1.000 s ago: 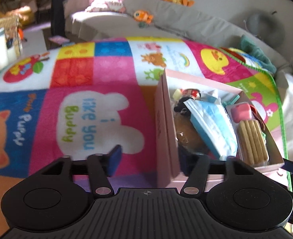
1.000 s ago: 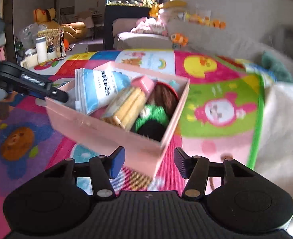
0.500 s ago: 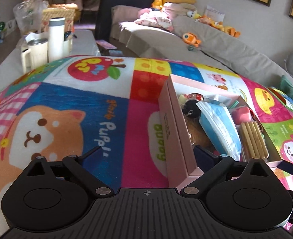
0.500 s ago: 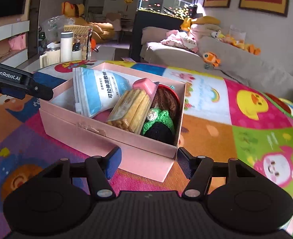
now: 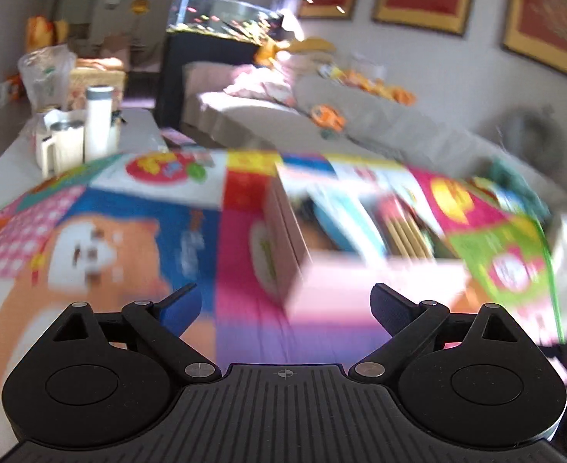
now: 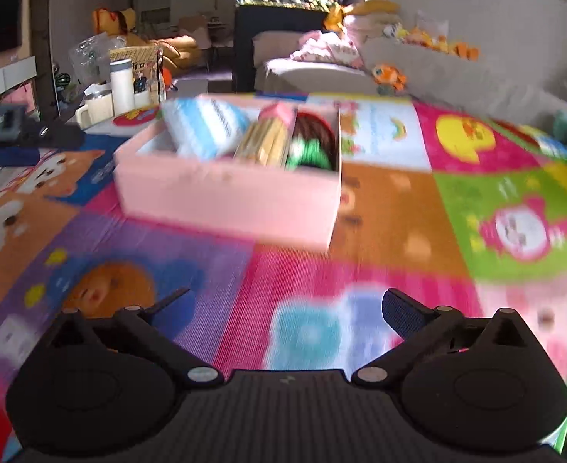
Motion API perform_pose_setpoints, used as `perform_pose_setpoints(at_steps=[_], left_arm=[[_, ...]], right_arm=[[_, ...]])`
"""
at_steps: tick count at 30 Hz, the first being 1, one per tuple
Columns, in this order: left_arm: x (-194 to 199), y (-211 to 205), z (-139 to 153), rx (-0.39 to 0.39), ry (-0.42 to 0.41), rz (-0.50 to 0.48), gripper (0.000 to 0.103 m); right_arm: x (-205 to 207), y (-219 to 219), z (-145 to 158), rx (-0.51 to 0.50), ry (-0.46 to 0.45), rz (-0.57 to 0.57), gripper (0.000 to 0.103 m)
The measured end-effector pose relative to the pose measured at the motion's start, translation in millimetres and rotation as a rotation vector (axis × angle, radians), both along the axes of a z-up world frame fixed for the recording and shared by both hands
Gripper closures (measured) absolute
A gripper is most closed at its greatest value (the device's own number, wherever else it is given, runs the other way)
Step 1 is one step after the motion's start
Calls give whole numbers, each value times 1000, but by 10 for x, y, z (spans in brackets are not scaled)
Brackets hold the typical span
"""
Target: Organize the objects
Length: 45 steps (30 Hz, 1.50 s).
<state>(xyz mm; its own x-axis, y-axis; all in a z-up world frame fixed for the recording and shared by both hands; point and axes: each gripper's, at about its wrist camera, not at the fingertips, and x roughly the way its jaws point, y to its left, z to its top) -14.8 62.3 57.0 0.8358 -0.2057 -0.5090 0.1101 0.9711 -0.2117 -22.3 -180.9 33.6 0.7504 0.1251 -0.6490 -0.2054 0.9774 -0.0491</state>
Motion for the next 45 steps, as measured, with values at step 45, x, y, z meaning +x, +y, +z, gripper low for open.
perform_pose_setpoints(at_steps=[45], left_arm=[[-173,-630,-561,239,127,111,2]], right_arm=[[-99,-29,-315,58,-4,-104,0]])
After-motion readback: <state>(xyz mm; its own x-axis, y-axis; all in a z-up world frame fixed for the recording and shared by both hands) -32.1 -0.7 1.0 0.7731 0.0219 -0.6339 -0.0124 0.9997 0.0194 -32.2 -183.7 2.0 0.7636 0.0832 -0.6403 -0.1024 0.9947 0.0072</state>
